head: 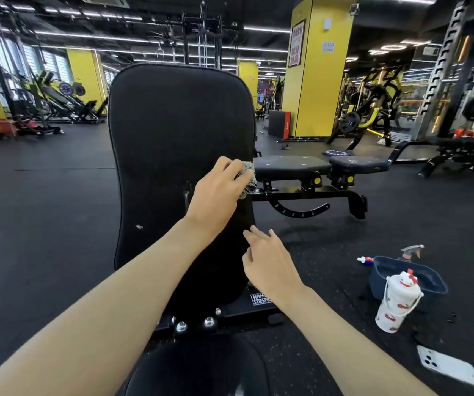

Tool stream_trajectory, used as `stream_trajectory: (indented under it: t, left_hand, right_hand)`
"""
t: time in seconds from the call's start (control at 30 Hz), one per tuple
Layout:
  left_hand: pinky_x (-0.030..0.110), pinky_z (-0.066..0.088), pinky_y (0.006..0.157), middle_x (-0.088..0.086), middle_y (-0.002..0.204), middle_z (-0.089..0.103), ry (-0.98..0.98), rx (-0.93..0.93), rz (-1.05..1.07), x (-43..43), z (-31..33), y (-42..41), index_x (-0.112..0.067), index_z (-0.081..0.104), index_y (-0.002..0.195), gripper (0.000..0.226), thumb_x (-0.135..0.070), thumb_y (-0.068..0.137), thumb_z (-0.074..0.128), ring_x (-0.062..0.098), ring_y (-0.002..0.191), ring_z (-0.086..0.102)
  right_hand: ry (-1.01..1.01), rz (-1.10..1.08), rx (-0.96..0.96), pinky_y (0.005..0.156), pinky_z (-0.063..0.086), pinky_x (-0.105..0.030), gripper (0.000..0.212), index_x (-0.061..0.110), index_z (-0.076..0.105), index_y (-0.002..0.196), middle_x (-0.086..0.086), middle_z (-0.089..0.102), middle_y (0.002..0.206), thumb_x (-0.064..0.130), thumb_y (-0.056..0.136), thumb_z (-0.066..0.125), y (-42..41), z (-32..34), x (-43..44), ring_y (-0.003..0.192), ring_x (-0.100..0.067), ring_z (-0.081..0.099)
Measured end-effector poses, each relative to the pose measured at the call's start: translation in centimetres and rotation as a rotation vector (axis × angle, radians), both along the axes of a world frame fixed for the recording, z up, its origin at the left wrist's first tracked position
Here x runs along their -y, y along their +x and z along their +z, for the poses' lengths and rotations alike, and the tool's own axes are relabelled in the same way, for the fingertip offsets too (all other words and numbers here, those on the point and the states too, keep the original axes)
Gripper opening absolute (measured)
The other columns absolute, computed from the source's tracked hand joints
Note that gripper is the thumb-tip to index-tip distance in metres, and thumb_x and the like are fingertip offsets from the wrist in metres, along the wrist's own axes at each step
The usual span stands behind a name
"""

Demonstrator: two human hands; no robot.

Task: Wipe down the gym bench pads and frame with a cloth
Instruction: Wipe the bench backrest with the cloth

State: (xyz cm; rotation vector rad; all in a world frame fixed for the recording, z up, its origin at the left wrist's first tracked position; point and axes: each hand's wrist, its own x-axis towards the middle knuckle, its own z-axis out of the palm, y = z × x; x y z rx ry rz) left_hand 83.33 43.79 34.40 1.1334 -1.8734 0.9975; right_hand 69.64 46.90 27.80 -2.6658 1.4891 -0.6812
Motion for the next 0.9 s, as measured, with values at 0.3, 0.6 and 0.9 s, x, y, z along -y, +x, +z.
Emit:
stream_trajectory:
  t: [0.3,0.6,0.9]
  left_hand:
    - [0.023,0.04,0.044,0.011,0.091,0.061,0.092,0.058,-0.052,-1.4,0.0,0.8,-0.002,0.067,0.1,0.036,0.014,0.068,0.069,0.019,0.088,0.041]
    - [0.016,0.026,0.048,0.0,0.087,0.061,0.186,0.135,0.089,-2.0,-3.2,0.5,-0.011,0.069,0.094,0.041,0.004,0.057,0.079,0.019,0.081,0.055]
    - [0.029,0.047,0.06,0.013,0.098,0.062,0.035,-0.103,0.073,-2.5,1.1,1.4,0.0,0.067,0.101,0.031,0.008,0.071,0.069,0.026,0.089,0.053]
  right_hand:
    - [0.088,0.046,-0.043,0.116,0.018,-0.032,0.06,0.02,0.01,0.155,-0.01,0.009,0.161,0.013,0.1,0.035,-0.2,-0.2,-0.8,0.145,-0.029,0.016]
    - [0.1,0.018,-0.075,0.117,0.023,-0.035,0.062,0.018,0.012,0.154,-0.015,0.004,0.16,0.012,0.098,0.038,0.5,-0.6,-1.0,0.144,-0.032,0.018]
    - [0.165,0.027,0.014,0.114,0.028,-0.036,0.064,0.02,0.01,0.155,-0.014,0.009,0.16,0.013,0.099,0.04,0.7,0.0,-1.0,0.143,-0.036,0.022]
